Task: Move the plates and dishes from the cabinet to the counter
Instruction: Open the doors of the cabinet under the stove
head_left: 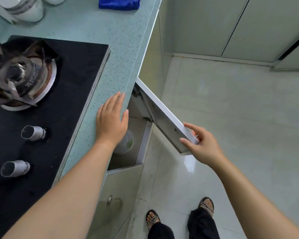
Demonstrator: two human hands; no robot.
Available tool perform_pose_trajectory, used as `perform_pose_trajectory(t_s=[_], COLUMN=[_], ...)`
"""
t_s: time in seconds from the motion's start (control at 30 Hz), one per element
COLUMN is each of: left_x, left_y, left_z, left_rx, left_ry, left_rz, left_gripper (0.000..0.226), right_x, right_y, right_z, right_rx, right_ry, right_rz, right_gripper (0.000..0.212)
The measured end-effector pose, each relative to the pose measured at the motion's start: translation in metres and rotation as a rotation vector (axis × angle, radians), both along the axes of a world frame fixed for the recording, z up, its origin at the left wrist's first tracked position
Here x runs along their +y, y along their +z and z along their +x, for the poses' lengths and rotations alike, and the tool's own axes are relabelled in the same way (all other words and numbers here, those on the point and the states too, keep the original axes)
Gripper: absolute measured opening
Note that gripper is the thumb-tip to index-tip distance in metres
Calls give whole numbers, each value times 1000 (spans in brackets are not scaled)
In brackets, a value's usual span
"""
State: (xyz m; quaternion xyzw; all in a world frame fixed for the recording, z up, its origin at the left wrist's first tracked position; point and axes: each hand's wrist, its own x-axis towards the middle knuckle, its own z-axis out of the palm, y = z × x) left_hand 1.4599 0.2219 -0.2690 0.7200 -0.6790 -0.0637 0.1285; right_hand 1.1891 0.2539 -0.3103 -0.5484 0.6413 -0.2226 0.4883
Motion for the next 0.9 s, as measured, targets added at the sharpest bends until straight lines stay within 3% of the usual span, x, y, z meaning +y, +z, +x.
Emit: perform_pose_trajectory(t_s=[0.33,0.57,0.9], left_x=[-3,-3,-4], left_y=[-2,-4,-5], left_z=[0,1,2], left_rx=[-3,-16,-46], left_ry=[46,44,32], left_rz=[-2,-5,-19], left_gripper=[45,45,44], right_x=[-32,-86,-130], right_y=[0,-7,-15], right_z=[-7,12,-15], right_rx=[332,303,419], right_ry=[-16,87,196], right_rz=[-361,-543,-791], right_gripper=[32,22,15])
